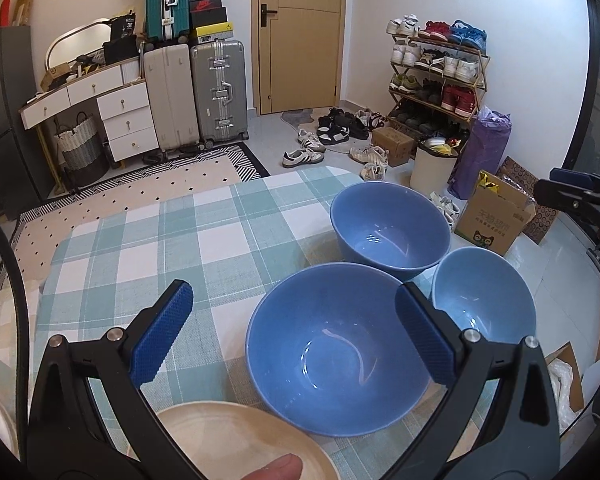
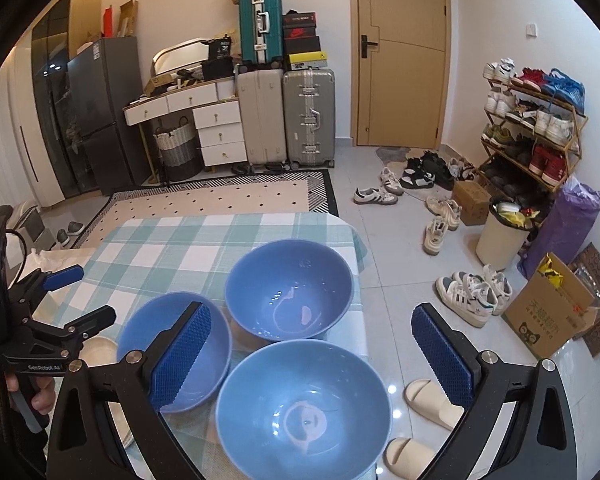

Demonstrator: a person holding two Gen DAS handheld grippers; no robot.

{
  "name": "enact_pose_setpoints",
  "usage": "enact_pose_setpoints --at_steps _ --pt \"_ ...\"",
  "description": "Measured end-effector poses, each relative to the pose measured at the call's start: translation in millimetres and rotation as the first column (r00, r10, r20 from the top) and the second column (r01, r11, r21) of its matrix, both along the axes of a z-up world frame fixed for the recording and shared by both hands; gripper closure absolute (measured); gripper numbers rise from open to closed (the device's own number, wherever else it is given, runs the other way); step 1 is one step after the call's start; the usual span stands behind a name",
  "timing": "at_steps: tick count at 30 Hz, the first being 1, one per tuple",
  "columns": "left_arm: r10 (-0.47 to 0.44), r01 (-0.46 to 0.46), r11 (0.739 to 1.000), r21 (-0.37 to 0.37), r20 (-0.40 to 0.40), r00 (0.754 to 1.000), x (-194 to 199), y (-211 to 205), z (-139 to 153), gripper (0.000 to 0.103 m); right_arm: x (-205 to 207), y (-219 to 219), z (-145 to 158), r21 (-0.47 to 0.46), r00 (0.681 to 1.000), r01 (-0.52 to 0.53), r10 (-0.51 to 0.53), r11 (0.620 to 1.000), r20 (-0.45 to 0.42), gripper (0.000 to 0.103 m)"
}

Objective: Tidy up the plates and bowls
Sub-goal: 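Move both grippers toward the rim of a large blue bowl, then close both grippers on the blue bowl rim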

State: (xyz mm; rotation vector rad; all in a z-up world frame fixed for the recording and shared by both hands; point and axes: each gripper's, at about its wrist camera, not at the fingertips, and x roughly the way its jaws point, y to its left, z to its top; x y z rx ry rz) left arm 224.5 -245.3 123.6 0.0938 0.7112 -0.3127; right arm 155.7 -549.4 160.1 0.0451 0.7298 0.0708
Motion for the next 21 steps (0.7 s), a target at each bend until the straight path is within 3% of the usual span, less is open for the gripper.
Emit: enact_pose_setpoints --at_steps 21 --pt "-0.034 0.036 0.999 0.025 -0.064 0.997 70 -49 -27 0.002 56 -16 -60 0.026 0.993 0.05 -0.047 0.998 -0.104 0.001"
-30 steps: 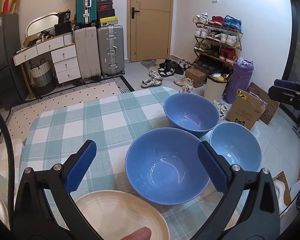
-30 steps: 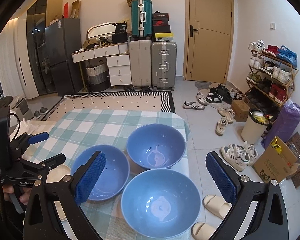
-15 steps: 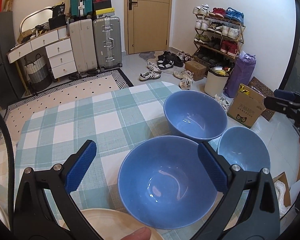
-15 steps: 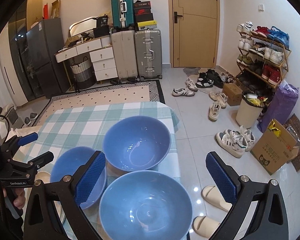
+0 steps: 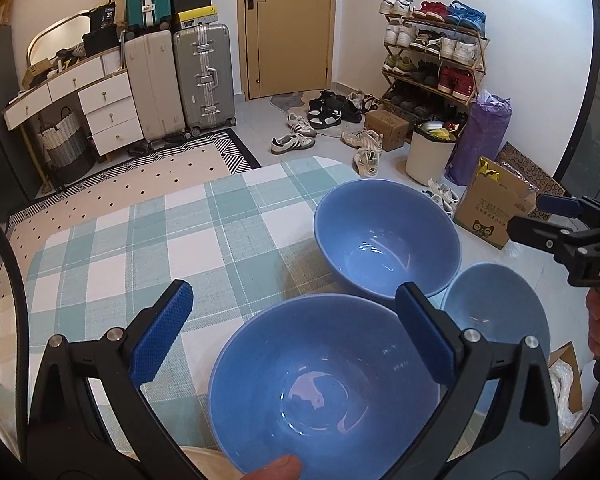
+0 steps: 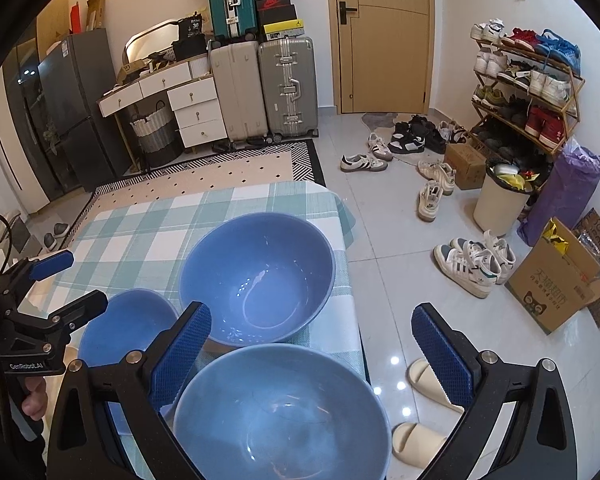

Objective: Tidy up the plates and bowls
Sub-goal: 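Close both grippers on the blue bowl rim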

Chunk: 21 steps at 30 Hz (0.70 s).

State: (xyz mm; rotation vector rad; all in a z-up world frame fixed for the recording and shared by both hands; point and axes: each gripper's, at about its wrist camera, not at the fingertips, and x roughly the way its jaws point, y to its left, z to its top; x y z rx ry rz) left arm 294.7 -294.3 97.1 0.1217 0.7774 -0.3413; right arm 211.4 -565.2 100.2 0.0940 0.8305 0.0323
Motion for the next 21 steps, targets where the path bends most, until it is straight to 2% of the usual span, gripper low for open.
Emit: enact_pose_setpoints --at_steps 21 --pt "-0.04 0.042 0.999 0.02 -0.081 0.996 55 -38 -42 0.003 38 -15 -39 0.036 0.997 0.013 -0.01 0.999 -0.079 0.001"
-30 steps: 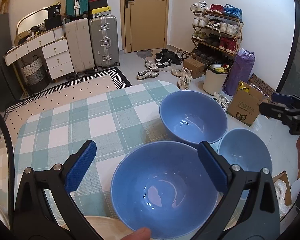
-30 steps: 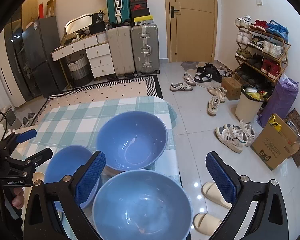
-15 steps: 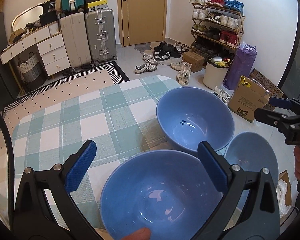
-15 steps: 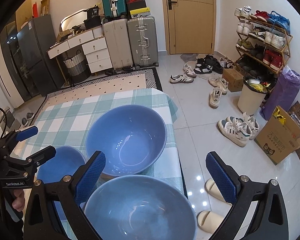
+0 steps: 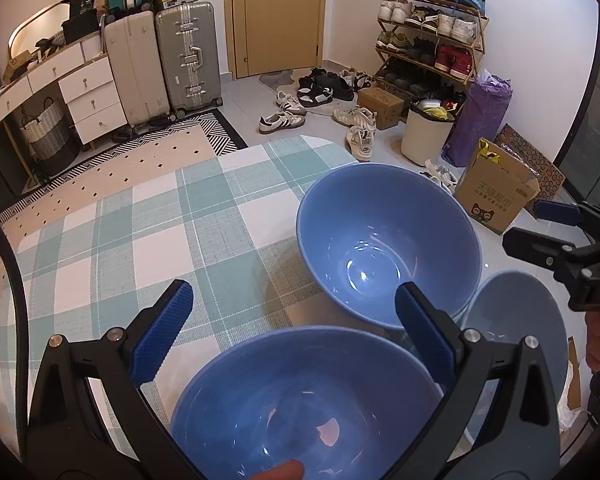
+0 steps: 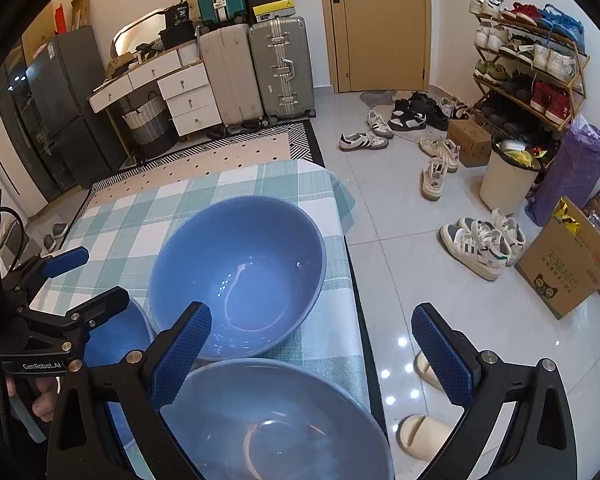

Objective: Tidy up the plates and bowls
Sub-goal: 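Close both grippers on the blue bowl rim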

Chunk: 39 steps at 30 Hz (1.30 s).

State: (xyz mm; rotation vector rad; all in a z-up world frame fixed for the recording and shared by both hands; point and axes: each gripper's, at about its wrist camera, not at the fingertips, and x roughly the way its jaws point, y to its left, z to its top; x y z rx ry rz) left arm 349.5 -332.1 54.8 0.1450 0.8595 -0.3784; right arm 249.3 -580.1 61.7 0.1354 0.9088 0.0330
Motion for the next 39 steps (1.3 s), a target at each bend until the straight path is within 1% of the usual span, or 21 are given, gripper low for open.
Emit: enact_pose_setpoints --at_steps 7,12,17,22,24,27,29,31,35,39 --pt "-0.019 0.019 1.0 0.018 -0.018 1.0 11 -12 -12 0.006 13 1 -15 0.021 1.0 -0.009 0.01 1.0 -0.029 0.001" --pt "-0.022 0.022 1.0 0.005 -0.054 0.998 23 -16 -19 0.01 21 3 -21 0.025 0.999 -0.01 0.011 1.0 -0.041 0.001" --pt "-0.024 0.024 1.0 0.007 -0.073 0.997 32 -21 -26 0.013 29 5 -30 0.024 0.998 -0.012 0.014 1.0 -0.056 0.003" --pt "-0.028 0.03 0.999 0.018 -0.078 0.997 37 -24 -32 0.015 37 4 -39 0.033 0.996 -0.019 0.022 0.999 -0.081 0.017" --pt "-0.027 0.029 0.999 0.022 -0.086 0.996 40 -25 -36 0.021 40 3 -43 0.039 0.995 -0.022 0.025 0.999 -0.092 0.02" --pt "-0.025 0.027 0.999 0.023 -0.1 0.995 45 -25 -41 0.026 43 3 -49 0.053 0.994 -0.027 0.032 0.998 -0.103 0.02" --pt "-0.027 0.029 0.999 0.023 -0.106 0.994 47 -25 -43 0.028 46 2 -51 0.06 0.993 -0.031 0.037 0.998 -0.111 0.024" --pt "-0.027 0.03 0.999 0.024 -0.109 0.994 49 -26 -45 0.03 48 2 -53 0.071 0.992 -0.038 0.046 0.997 -0.118 0.03" --pt "-0.033 0.035 0.999 0.018 -0.123 0.992 52 -28 -48 0.039 51 2 -55 0.072 0.993 -0.038 0.046 0.997 -0.112 0.038" --pt "-0.044 0.046 0.999 0.019 -0.13 0.991 53 -33 -49 0.048 53 3 -56 0.07 0.993 -0.036 0.043 0.997 -0.109 0.053"
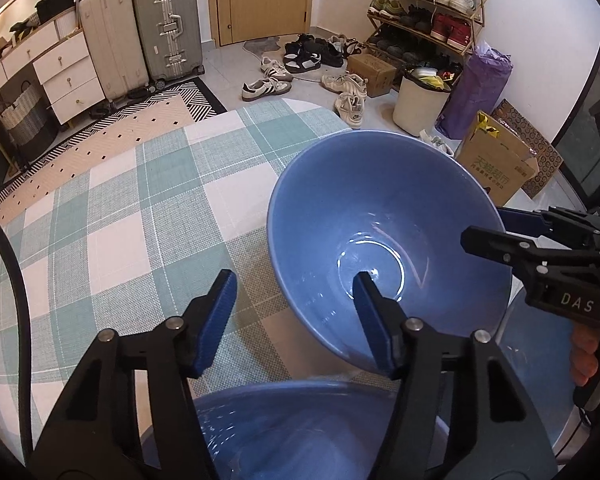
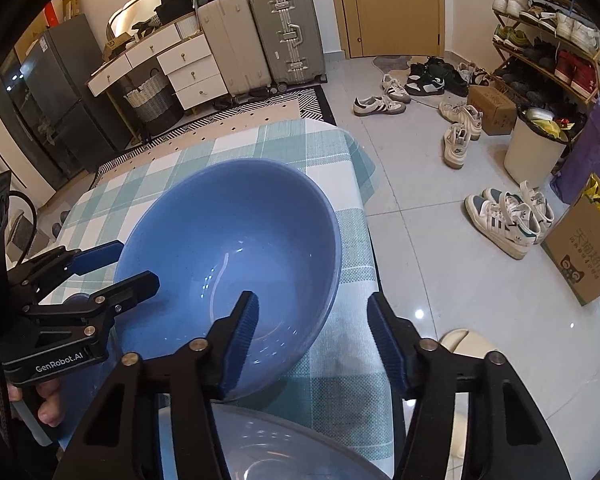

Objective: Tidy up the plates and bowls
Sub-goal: 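Close both grippers on the blue bowl rim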

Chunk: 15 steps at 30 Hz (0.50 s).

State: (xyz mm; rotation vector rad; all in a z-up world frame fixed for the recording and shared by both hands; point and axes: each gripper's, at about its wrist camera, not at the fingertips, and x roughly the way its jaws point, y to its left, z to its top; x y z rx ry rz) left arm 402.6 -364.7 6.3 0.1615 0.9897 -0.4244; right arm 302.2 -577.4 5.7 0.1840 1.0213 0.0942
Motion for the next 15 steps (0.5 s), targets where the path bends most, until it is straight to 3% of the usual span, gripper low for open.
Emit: enact_pose_setpoints --at_steps 4,6,8,15 --pt "-0.01 0.01 1.0 -0.003 -0.005 1.0 -0.8 -3.3 -0.4 0.057 1.3 0.9 0.8 0.002 1.0 -0.004 0.004 1.0 0.006 0.076" --pt "-0.018 0.017 1.0 -0.003 -0.014 1.0 -1.5 -4.9 -1.1 0.071 2.2 0.8 0.7 0.005 1.0 -0.005 0.005 1.0 0.008 0.077" --pt "-0.025 0.025 1.0 0.001 -0.013 1.0 -2.6 -6.6 -1.2 0.078 1.7 1.2 1.1 0.006 1.0 -0.009 0.009 1.0 0.008 0.079" --pt "-0.02 0.02 1.0 0.018 0.011 1.0 -4.6 -6.9 0.2 0.083 -1.8 1.1 2.1 -0.016 1.0 -0.008 0.008 1.0 0.014 0.085"
